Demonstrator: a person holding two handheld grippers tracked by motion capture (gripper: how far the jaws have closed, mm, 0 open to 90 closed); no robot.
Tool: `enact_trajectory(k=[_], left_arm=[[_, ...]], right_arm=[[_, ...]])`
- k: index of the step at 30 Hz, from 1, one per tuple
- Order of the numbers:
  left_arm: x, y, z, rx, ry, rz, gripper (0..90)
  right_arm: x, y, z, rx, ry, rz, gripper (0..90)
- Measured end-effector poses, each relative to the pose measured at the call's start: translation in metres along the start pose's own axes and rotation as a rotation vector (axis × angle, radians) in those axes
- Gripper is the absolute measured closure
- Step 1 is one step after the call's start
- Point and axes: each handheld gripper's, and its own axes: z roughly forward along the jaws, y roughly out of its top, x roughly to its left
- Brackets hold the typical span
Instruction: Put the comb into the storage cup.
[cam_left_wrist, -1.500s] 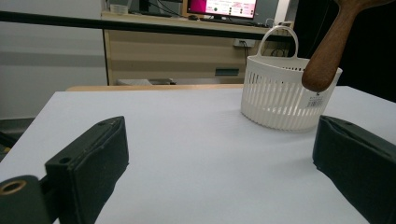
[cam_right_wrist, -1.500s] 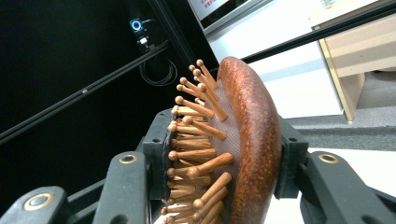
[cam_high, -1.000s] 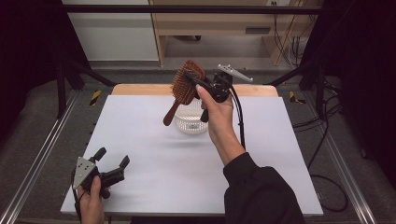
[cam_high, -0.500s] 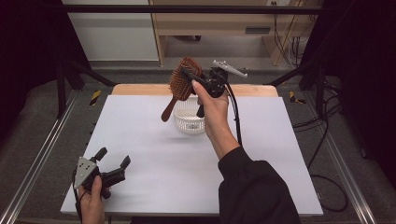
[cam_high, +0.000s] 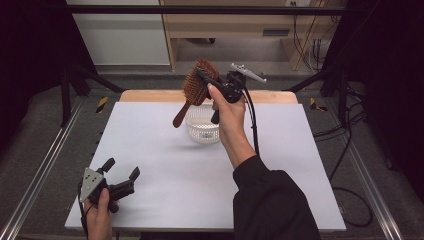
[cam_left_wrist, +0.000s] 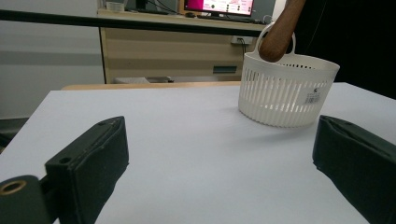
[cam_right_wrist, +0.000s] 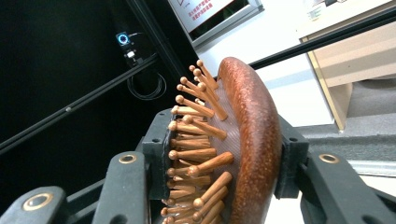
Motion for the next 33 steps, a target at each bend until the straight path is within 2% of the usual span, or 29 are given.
enact_trajectory(k=[16, 33], left_arm=[[0.000, 0.000, 0.000, -0.001, -0.001, -0.005, 3.6], [0.000, 0.000, 0.001, 0.002, -0.003, -0.003, 3.6]], right_arm=[[0.002, 0.007, 0.001, -0.021, -0.010, -0.033, 51.3], [-0.002, 0.018, -0.005, -0.064, -0.032, -0.038, 51.2]])
